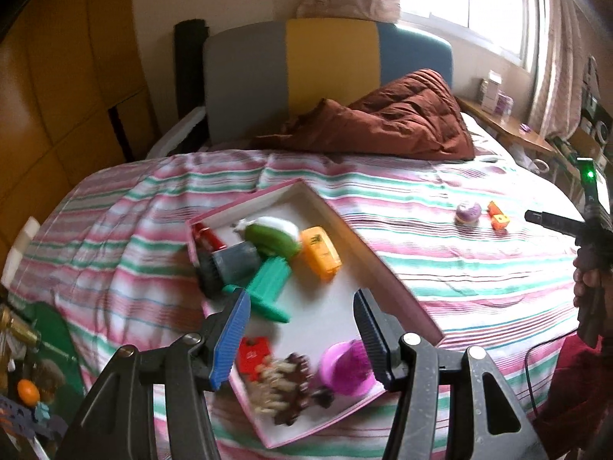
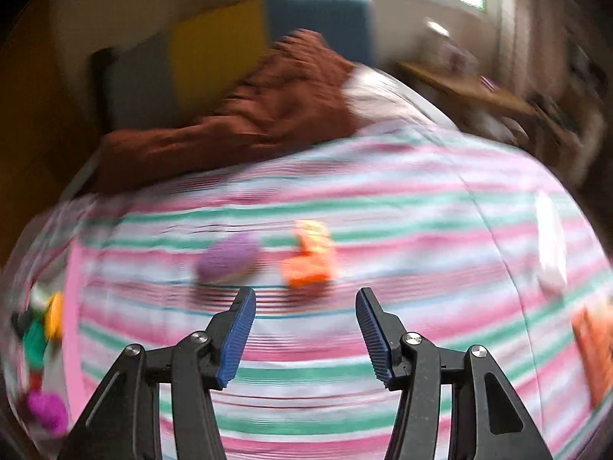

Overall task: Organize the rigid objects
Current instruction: 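Move both tools back toward the lavender oval toy and orange cubes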

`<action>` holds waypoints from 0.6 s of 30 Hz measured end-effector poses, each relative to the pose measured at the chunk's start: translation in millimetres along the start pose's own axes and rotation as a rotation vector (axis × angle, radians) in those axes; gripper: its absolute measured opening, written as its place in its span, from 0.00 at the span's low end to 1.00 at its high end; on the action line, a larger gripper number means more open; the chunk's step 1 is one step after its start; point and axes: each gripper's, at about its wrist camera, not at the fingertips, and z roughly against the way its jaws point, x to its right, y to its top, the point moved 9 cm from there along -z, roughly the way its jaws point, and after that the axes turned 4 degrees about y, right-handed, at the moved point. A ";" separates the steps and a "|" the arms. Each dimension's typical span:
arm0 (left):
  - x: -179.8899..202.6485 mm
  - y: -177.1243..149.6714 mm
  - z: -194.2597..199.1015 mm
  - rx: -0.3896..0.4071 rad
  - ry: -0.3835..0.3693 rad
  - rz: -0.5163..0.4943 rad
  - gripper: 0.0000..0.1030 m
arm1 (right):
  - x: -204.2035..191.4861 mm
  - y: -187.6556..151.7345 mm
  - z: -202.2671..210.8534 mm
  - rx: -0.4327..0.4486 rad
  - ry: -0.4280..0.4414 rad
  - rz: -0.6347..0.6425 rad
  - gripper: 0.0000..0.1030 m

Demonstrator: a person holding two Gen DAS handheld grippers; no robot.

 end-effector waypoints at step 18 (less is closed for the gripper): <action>111.6 24.9 -29.2 -0.033 -0.104 -0.163 0.55 | 33.3 5.9 5.9 0.011 0.060 -0.224 0.62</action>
